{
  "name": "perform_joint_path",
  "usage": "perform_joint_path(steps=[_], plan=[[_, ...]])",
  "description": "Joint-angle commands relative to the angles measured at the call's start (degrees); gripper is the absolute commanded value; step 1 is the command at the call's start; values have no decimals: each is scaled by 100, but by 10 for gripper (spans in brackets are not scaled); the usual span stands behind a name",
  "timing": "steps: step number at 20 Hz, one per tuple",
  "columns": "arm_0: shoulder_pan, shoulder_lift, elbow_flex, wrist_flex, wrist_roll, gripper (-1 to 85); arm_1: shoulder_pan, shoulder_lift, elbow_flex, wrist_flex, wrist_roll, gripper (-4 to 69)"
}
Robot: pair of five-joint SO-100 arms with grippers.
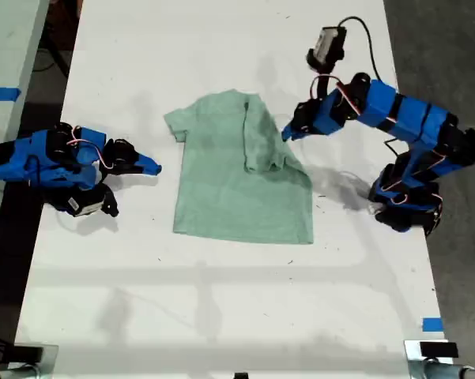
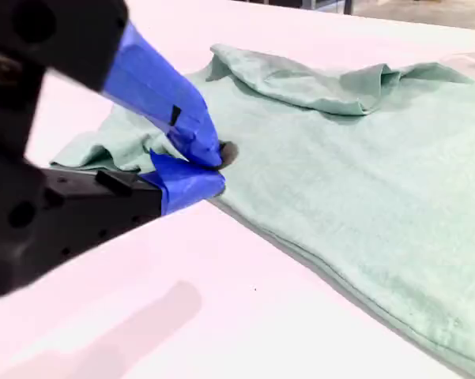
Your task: Fold t shirt
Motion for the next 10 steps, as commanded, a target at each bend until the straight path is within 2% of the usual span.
perform_joint_path(steps=[1, 2, 4, 5, 6, 7, 10], plan=[[35, -26, 264, 9, -105, -2, -387, 2786, 2408, -343, 571, 10], [26, -26, 264, 9, -105, -2, -712, 3779, 3384, -563, 853, 10], [18, -26, 264, 9, -114, -2, -1310, 5766, 5221, -615, 1477, 10], [9, -35, 264, 9, -132, -2, -1547, 6864, 5994, -457, 1661, 10], [-35, -44, 264, 9, -132, -2, -1644, 8068, 6618, -26, 1714, 10], [-97, -53, 264, 9, -141, -2, -1600, 8104, 6829, 457, 1714, 10], [-483, 79, 255, -185, -264, -2, -1178, 8077, 8147, -352, 413, 10]])
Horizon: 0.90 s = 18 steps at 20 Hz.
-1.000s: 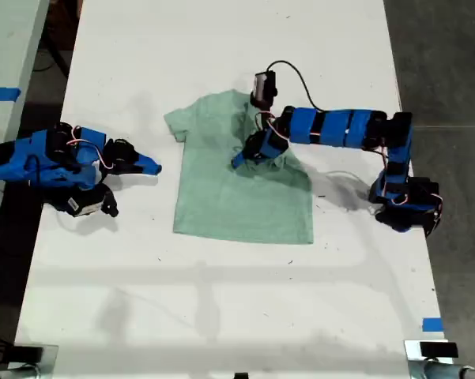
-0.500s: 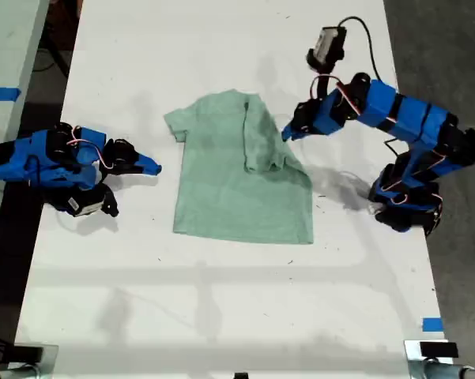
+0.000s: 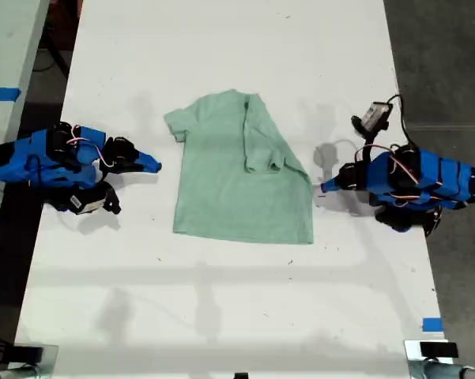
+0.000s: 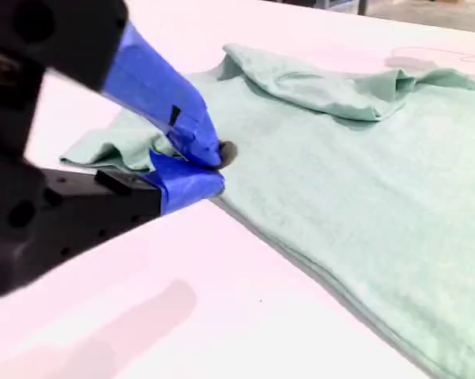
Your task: Fold t shirt
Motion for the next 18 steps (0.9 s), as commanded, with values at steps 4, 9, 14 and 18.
perform_joint_path(steps=[4, 9, 14, 18], plan=[[-1195, 62, 255, -79, 185, -2, 712, 79, 747, -633, -826, 9], [-1107, 62, 255, -79, 105, -2, 483, 88, 747, -633, -914, 9], [-1239, 62, 255, -18, 44, -2, 475, 79, 747, -633, -949, 9], [-1230, 62, 255, -9, 62, -2, 439, 79, 747, -633, -958, 8]])
